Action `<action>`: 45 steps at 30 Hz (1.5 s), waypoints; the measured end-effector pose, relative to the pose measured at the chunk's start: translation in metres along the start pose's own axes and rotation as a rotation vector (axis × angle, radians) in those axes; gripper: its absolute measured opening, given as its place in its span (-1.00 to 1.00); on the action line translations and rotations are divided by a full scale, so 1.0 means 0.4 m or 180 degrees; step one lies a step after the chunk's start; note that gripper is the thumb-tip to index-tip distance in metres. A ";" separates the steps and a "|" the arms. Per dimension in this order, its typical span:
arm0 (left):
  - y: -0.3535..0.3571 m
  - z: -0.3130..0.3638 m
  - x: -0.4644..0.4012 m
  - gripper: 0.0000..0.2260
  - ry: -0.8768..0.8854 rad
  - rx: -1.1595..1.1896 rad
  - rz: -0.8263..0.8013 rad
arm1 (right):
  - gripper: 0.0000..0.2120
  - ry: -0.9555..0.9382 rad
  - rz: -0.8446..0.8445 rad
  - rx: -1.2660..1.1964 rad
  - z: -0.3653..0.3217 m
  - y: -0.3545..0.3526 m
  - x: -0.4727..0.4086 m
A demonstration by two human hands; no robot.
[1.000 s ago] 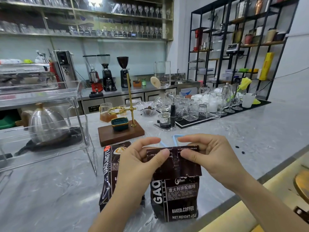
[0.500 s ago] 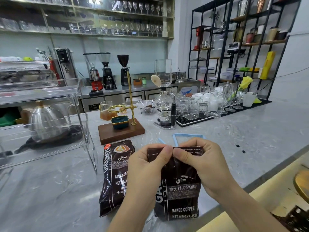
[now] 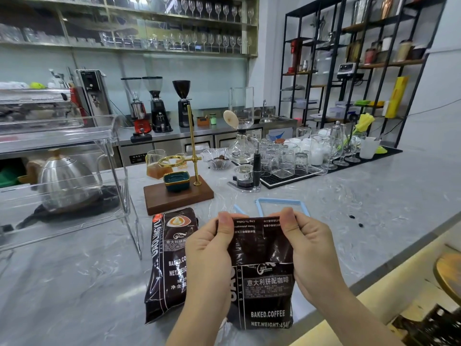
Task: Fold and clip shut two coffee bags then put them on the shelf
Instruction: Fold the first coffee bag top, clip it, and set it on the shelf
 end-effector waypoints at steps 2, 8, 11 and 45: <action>-0.002 0.000 -0.001 -0.68 0.0011 -0.0032 -0.0024 | -0.57 -0.0094 0.0007 0.0152 -0.002 -0.005 0.001; -0.008 0.023 0.000 -0.74 0.0426 -0.0182 0.0136 | -0.68 -0.0646 -0.0376 0.0747 -0.050 -0.007 -0.031; -0.014 0.032 -0.004 -0.76 0.0700 -0.0311 0.0205 | -0.72 -0.0773 -0.0418 0.0735 -0.056 -0.004 -0.046; -0.048 -0.013 0.024 -0.91 0.0411 -0.0677 -0.0079 | -0.89 -0.0113 -0.0214 0.0245 0.013 0.022 0.026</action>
Point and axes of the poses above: each hand's wrist, its own x-axis away from the middle knuckle, its own y-axis out of the palm, z = x × y, the point moved 3 cm from there along -x, towards the middle knuckle, and after that the axes turned 9 degrees about -y, right-handed, at the moved point
